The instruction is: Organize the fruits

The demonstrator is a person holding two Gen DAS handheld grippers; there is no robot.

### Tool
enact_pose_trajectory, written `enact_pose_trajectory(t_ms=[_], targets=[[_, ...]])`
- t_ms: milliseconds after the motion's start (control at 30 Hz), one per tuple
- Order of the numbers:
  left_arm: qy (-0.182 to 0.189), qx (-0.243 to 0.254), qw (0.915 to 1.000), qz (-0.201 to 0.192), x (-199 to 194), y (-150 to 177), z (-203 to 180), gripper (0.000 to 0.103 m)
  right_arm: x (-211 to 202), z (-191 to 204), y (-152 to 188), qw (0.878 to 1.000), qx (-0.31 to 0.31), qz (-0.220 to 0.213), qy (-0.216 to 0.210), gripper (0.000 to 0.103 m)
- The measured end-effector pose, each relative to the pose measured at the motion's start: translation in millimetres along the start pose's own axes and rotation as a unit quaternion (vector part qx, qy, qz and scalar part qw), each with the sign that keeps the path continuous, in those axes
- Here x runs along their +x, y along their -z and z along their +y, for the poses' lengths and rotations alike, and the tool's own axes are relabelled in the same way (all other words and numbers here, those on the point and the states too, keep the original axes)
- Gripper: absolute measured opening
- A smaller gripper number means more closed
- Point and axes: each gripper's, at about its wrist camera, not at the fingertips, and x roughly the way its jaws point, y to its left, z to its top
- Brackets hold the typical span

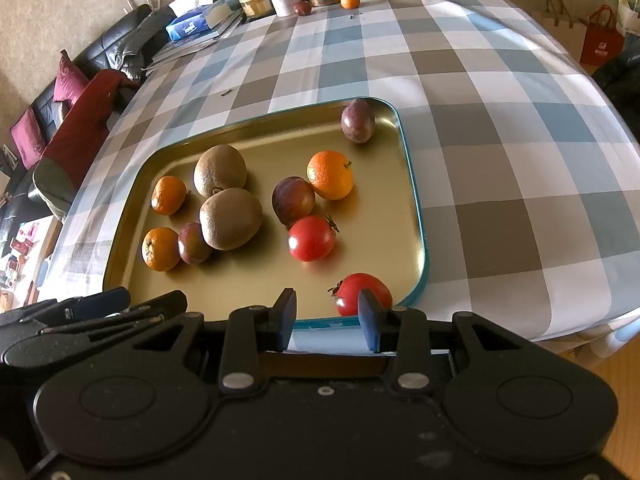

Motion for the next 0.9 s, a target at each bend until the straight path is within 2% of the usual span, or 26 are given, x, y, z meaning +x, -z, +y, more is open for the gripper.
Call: enact_pose_trajectory(t_ms=[900], targets=[[0.006, 0.003, 0.9999, 0.016, 9, -14, 1, 0.062, 8, 1, -16, 1.000, 0.006, 0.013, 0.001, 0.038]])
